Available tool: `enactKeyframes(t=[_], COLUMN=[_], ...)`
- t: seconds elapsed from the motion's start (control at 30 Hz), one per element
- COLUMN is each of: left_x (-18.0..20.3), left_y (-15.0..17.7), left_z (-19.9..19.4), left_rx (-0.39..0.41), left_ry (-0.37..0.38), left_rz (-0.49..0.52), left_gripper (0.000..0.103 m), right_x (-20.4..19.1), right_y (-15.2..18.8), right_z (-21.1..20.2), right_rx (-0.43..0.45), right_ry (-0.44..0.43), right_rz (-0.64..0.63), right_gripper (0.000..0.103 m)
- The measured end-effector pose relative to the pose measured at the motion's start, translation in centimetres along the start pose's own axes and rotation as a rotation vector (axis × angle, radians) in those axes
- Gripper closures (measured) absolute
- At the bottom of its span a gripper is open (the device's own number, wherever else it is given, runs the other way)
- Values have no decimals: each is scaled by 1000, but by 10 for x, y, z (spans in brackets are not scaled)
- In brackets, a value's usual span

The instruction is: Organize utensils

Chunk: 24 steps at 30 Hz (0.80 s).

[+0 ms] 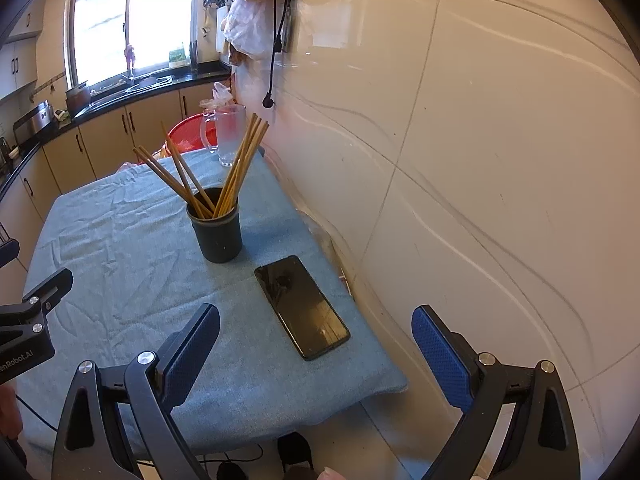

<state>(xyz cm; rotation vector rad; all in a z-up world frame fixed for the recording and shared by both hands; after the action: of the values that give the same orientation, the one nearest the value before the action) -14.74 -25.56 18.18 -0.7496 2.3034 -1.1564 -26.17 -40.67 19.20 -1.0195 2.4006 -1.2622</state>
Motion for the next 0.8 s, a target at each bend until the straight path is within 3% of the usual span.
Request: enactKeyframes(t=[0.8], left_x=[13], left_y=[-2], left_z=[-8], left_rx=[24], left_ry=[29], left_rz=[19], left_gripper=[6], right_x=[9], right_y=[4], right_z=[-11], right_rx=[6], right_ry=[17], right_rz=[15], right_gripper=[4])
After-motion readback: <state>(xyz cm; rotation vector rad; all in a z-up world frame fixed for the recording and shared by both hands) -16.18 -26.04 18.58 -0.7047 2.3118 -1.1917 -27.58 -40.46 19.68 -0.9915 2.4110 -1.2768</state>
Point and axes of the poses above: each gripper's, at about its wrist camera, not at the fingertips, and z roughly the way its jaws point, x to its right, y to its underside, the point moved 4 cm from there along z, roughly the way its jaws point, and after that the axes turned 11 degrees about x, right-handed, at the moved point
